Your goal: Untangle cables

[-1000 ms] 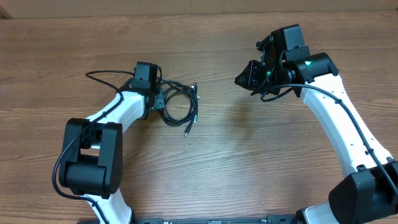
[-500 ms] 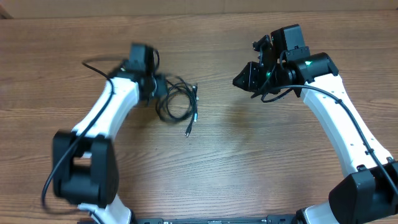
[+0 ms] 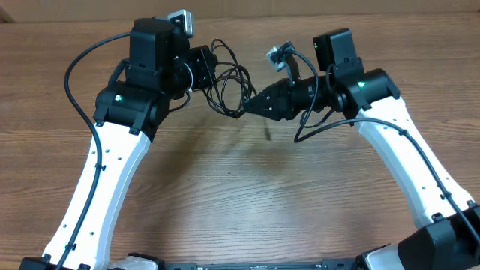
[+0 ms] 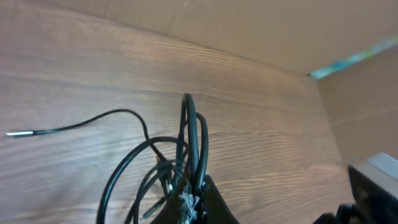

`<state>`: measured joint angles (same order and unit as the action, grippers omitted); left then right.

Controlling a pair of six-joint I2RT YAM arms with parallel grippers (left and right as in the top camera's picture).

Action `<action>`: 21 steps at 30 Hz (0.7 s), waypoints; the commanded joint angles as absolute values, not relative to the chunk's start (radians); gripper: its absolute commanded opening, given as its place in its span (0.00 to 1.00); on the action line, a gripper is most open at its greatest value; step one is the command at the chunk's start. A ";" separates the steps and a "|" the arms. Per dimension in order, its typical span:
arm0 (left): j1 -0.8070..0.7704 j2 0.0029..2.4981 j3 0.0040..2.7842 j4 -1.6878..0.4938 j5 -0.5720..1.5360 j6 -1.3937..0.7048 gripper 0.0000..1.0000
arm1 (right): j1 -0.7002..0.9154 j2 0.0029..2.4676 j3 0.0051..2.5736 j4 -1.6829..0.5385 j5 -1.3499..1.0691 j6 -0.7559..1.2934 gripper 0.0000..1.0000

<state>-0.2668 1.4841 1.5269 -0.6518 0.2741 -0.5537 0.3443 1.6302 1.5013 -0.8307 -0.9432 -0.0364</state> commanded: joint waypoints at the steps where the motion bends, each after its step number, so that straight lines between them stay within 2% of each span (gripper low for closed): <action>1: -0.268 1.478 1.534 -0.648 0.286 -0.773 0.04 | 0.358 1.602 1.526 -0.804 -0.997 -0.049 0.51; 2: -0.269 1.478 1.534 -0.650 0.291 -0.825 0.04 | 0.362 1.603 1.526 -0.789 -0.997 -0.049 0.58; 4: -0.270 1.478 1.534 -0.651 0.335 -0.916 0.04 | 0.370 1.603 1.526 -0.767 -0.992 -0.039 0.61; 8: -0.270 1.478 1.534 -0.650 0.447 -1.057 0.04 | 0.409 1.603 1.526 -0.685 -0.908 0.015 0.61; 11: -0.270 1.478 1.534 -0.650 0.518 -1.114 0.04 | 0.438 1.603 1.526 -0.624 -0.886 0.015 0.61; 15: -0.270 1.478 1.534 -0.645 0.625 -1.135 0.04 | 0.481 1.606 1.526 -0.580 -0.742 0.023 0.61; 18: -0.270 1.478 1.534 -0.633 0.656 -1.139 0.04 | 0.496 1.611 1.526 -0.580 -0.667 0.022 0.52; 21: -0.270 1.478 1.534 -0.632 0.662 -1.137 0.04 | 0.496 1.612 1.526 -0.575 -0.663 0.027 0.28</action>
